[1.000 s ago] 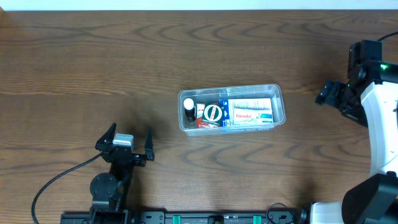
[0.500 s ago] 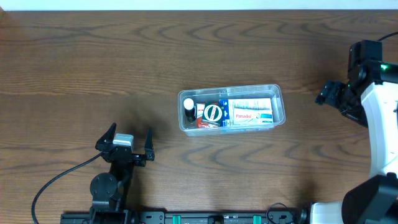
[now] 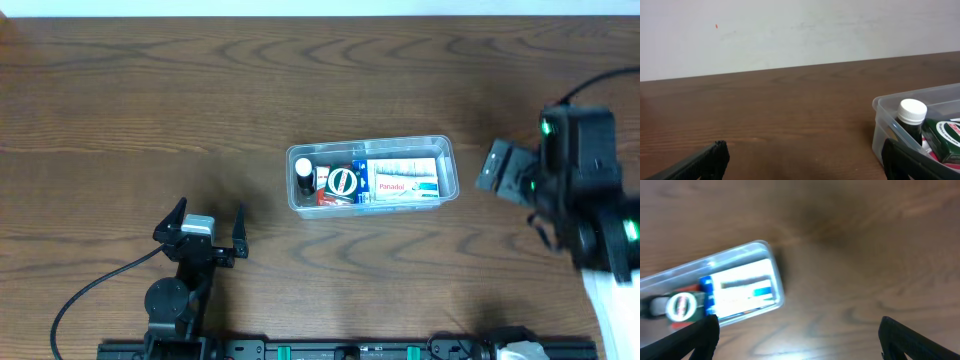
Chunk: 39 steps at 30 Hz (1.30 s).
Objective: Pack container
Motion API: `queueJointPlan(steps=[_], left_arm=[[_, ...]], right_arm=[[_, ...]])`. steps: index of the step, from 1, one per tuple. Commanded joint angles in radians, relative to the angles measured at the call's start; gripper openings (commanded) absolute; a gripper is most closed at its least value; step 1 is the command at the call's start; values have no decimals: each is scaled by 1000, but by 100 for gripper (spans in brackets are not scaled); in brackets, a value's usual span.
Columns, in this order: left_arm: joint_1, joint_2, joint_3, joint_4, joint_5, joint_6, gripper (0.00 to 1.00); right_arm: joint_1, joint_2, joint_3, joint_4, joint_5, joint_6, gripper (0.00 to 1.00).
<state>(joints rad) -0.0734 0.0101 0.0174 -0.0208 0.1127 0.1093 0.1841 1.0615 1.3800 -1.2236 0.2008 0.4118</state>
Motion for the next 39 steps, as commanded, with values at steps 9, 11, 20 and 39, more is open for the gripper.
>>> queueJointPlan(steps=[9, 11, 20, 39], left_arm=[[5, -5, -13, -40, 11, 3, 98], [5, -5, -13, -40, 11, 3, 98], [5, -5, -13, -40, 11, 3, 98], [5, -5, -13, -40, 11, 3, 98]], right_arm=[[2, -436, -535, 525, -171, -211, 99], [-14, -499, -645, 658, -257, -269, 99], [-42, -761, -1086, 1180, -377, -331, 99], [-61, -1030, -1374, 1274, -346, -332, 99]])
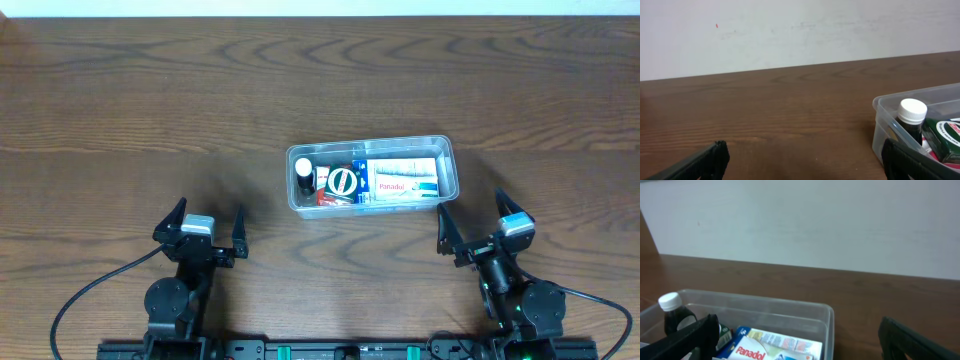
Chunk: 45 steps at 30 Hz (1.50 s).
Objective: Pack container
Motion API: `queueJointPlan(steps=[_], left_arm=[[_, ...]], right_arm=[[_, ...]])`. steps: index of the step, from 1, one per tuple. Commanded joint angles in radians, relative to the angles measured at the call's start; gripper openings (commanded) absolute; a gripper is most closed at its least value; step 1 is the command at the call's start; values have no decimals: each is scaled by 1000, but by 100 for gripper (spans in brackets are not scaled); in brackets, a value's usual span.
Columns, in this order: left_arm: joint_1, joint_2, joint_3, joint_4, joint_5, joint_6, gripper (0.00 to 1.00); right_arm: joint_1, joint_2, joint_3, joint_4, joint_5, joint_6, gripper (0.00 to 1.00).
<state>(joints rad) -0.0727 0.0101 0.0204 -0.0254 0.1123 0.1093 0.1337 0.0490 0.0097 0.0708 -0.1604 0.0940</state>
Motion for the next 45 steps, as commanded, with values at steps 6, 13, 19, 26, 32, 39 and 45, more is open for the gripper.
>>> queueJointPlan(steps=[6, 13, 19, 26, 32, 39, 45], left_arm=[[4, -5, -16, -35, 11, 3, 98], [4, -5, -16, -35, 11, 3, 98], [4, -5, -16, -35, 11, 3, 98], [4, -5, -16, -35, 11, 3, 98], [4, -5, -16, -35, 11, 3, 98], [4, -5, -16, -35, 11, 3, 98], [4, -5, -16, -35, 11, 3, 98]], right_arm=[[-11, -35, -4, -135, 26, -14, 99], [-11, -44, -4, -134, 32, -13, 99], [-11, -44, -4, -134, 32, -13, 99], [-11, -44, -4, -134, 32, -13, 99], [-11, -43, -4, -134, 32, -13, 99], [-11, -43, -4, -134, 32, -13, 99], [-11, -43, -4, -134, 32, -13, 99]])
